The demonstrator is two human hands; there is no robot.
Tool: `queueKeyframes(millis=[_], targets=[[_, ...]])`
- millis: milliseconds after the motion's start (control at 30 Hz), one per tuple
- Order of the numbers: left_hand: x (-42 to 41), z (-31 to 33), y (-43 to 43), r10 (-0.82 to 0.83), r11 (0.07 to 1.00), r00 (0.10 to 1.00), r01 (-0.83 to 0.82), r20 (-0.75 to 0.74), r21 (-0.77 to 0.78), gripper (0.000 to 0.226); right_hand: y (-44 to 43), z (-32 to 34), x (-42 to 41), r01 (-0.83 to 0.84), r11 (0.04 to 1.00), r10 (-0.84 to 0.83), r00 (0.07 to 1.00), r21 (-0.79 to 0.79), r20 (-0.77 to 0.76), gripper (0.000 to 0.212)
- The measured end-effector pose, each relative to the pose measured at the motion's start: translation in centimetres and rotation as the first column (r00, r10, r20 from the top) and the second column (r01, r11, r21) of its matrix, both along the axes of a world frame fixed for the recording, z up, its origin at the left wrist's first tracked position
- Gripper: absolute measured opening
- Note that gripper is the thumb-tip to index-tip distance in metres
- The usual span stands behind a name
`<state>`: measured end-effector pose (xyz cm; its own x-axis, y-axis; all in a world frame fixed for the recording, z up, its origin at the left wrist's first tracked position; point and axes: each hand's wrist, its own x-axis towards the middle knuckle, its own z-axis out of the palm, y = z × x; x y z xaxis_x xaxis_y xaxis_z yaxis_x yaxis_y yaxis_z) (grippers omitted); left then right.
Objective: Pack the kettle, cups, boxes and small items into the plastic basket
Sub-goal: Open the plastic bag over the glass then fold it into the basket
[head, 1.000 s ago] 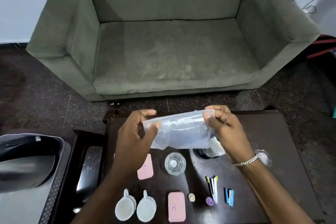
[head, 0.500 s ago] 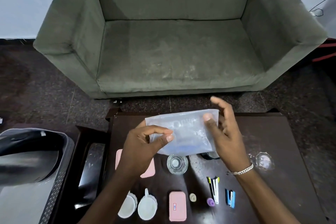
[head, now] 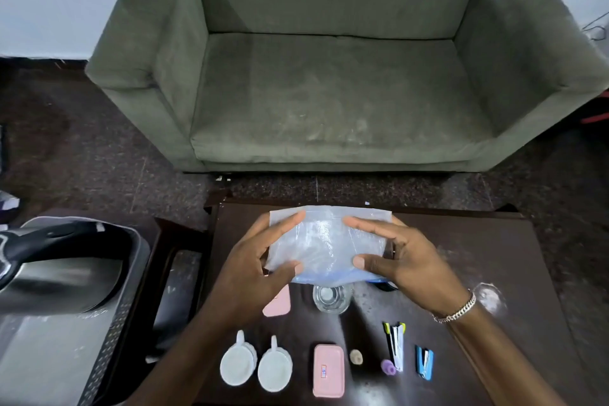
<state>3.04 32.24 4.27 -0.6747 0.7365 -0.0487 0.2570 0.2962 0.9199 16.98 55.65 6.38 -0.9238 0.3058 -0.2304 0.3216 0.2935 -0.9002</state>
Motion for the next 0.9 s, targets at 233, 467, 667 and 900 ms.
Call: queueKeyframes(millis=[233, 467, 667, 900], targets=[[-2.0, -0.4, -6.2, 0.114, 0.993, 0.991, -0.116, 0.063, 0.030, 0.070, -4.9, 0.1, -2.9, -0.078, 0.997, 0.078, 0.997, 0.007, 0.024, 0.072], [-3.5, -0.4, -16.3, 0.299, 0.953, 0.949, -0.302, 0.096, 0.014, 0.055, -13.0, -1.8, -6.5, -0.134, 0.988, 0.135, 0.991, -0.080, 0.000, 0.068], [-4.2, -1.8, -27.1, 0.544, 0.837, 0.838, -0.537, 0.045, -0.109, 0.054, -23.3, -5.3, -10.3, -0.262, 0.965, 0.261, 0.965, -0.015, -0.028, 0.044], [-7.0, -5.3, -39.3, 0.652, 0.629, 0.721, -0.687, -0.233, -0.364, 0.062, -37.1, -9.1, -14.5, -0.611, 0.697, 0.627, 0.773, 0.375, 0.094, 0.047]])
